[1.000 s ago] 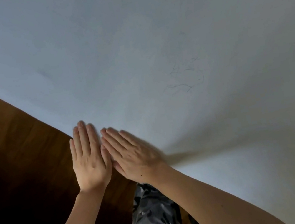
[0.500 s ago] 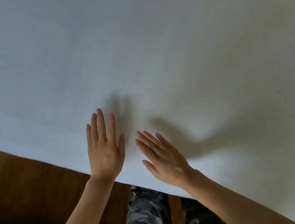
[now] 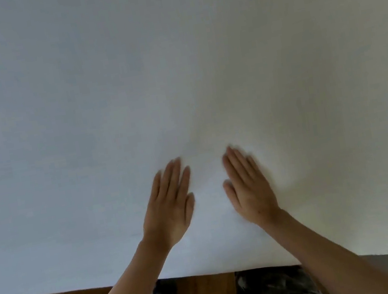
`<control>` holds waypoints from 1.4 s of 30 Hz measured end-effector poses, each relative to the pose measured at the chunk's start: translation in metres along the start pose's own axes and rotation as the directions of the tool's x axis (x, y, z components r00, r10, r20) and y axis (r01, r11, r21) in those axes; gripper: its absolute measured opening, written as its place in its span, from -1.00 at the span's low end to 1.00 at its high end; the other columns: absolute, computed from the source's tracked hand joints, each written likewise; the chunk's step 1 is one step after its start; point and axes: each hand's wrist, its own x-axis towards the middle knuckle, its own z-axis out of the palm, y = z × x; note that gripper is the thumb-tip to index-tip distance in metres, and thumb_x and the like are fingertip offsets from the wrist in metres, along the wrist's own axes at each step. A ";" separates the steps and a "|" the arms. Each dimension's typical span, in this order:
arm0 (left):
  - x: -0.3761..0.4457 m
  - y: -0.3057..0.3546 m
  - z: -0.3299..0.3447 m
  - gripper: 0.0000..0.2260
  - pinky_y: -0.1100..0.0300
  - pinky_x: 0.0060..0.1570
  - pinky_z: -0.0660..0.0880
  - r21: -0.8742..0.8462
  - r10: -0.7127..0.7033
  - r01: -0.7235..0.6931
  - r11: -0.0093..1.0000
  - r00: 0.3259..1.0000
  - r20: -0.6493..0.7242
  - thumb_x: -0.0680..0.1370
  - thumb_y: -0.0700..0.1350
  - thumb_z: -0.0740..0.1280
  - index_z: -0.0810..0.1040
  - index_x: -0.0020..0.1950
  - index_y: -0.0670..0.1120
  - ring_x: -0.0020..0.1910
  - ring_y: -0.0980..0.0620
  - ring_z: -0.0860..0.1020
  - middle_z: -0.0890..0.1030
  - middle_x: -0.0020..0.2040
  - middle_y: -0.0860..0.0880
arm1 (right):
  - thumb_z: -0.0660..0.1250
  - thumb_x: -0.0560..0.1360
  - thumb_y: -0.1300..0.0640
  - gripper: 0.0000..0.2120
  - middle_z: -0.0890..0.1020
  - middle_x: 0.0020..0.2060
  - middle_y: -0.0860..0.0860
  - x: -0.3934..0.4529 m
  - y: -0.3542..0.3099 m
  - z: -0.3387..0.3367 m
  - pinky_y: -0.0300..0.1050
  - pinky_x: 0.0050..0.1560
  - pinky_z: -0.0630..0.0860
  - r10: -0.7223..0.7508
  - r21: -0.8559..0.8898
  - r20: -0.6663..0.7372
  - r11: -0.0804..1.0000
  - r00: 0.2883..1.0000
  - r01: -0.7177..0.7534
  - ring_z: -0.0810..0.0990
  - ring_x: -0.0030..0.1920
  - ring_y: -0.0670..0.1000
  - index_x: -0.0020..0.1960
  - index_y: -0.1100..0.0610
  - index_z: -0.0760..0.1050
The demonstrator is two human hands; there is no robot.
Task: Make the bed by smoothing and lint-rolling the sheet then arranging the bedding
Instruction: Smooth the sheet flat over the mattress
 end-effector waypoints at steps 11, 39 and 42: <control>0.030 0.107 0.021 -0.50 -0.06 0.52 0.05 0.016 0.091 -0.093 0.996 0.991 0.102 0.67 0.00 0.00 0.31 0.42 -0.36 0.48 -0.23 0.24 0.25 0.50 -0.26 | 0.15 0.60 0.00 -0.51 0.21 0.52 0.10 -0.096 0.066 -0.039 0.00 0.49 0.17 -0.132 0.194 0.026 0.973 0.991 0.125 0.05 0.55 0.05 0.47 0.19 0.24; 0.118 0.378 0.152 -0.54 -0.03 0.53 -0.09 -0.119 0.865 -0.974 0.190 0.109 0.490 0.63 0.10 0.04 0.31 0.50 0.01 0.55 -0.05 0.13 0.24 0.55 -0.01 | -0.07 0.64 -0.08 -0.39 0.15 0.51 0.25 -0.198 0.496 -0.103 0.00 0.51 0.07 0.598 -0.044 -0.160 0.791 0.785 -0.611 0.12 0.52 0.18 0.52 0.33 0.08; 0.120 0.385 0.141 -0.65 0.00 0.54 -0.03 -0.265 0.904 -0.958 0.110 -0.014 0.427 0.65 0.02 0.04 0.57 0.22 -0.02 0.47 -0.08 0.30 0.45 0.42 -0.05 | -0.06 0.64 -0.05 -0.40 0.20 0.50 0.27 -0.195 0.491 -0.107 0.02 0.49 0.11 0.622 -0.041 -0.149 0.773 0.769 -0.633 0.18 0.50 0.20 0.50 0.35 0.13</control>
